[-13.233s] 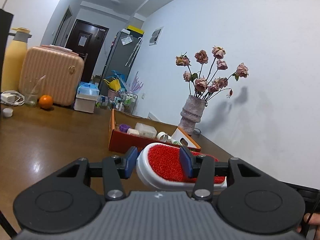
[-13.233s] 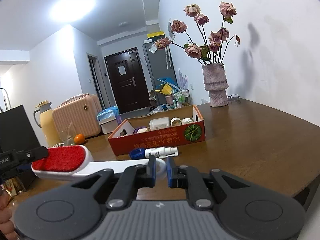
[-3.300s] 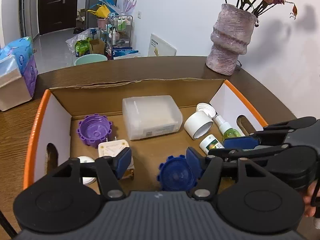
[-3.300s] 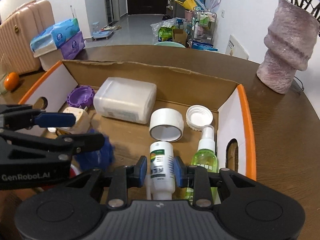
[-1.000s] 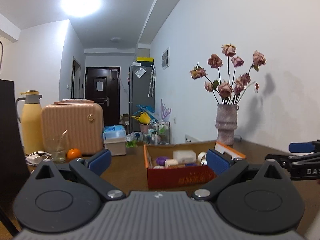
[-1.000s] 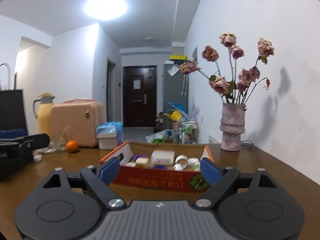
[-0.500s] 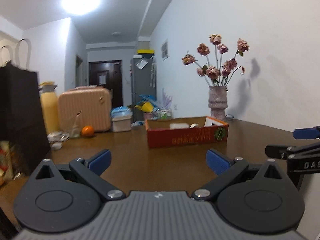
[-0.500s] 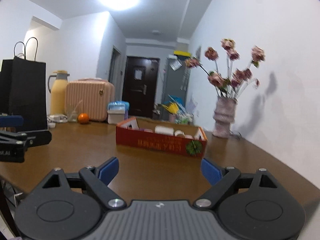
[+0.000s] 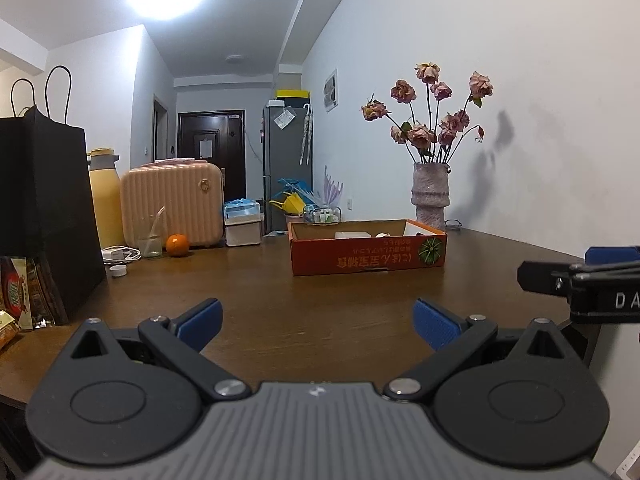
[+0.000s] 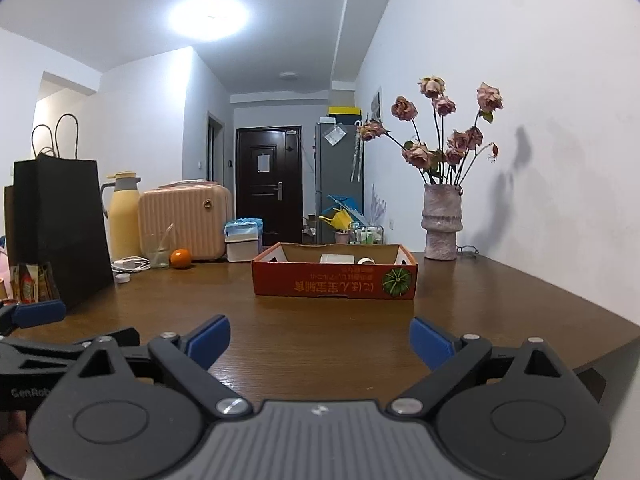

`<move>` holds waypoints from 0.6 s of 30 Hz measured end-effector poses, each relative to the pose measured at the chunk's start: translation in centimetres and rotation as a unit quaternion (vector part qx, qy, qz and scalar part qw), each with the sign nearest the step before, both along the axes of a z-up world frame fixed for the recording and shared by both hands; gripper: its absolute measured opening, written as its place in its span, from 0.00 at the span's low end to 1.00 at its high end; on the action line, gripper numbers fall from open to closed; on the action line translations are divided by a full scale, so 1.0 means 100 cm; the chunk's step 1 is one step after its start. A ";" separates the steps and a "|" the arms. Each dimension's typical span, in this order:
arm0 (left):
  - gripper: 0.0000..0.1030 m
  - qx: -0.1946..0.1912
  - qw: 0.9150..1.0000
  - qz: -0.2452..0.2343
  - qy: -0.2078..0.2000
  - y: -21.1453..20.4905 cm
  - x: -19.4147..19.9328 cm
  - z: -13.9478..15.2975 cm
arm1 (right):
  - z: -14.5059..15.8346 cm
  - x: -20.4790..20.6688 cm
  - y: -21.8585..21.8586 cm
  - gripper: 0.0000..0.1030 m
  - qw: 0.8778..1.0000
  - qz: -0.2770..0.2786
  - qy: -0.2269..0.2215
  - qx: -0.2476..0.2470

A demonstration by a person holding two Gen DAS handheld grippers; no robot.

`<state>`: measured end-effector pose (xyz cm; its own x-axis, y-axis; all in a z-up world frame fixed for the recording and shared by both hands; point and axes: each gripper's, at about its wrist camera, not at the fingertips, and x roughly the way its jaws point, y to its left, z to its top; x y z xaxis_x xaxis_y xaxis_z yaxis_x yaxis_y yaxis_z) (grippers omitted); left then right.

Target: Organize rigid objects

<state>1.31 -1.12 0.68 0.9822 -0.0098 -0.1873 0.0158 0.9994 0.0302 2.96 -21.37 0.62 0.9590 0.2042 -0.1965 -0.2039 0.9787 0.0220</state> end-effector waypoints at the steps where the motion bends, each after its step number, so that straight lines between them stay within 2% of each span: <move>1: 1.00 -0.001 1.000 0.000 0.000 0.000 0.001 0.000 | -0.001 0.001 0.000 0.94 1.000 -0.001 0.002 -0.002; 18: 1.00 0.001 1.000 -0.006 0.002 -0.001 0.003 0.002 | -0.004 0.005 -0.003 0.98 1.000 0.002 0.014 0.005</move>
<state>1.56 -1.23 0.85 0.9813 -0.0220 -0.1913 0.0288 0.9990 0.0331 3.46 -21.67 0.27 0.9525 0.2104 -0.2202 -0.2072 0.9776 0.0379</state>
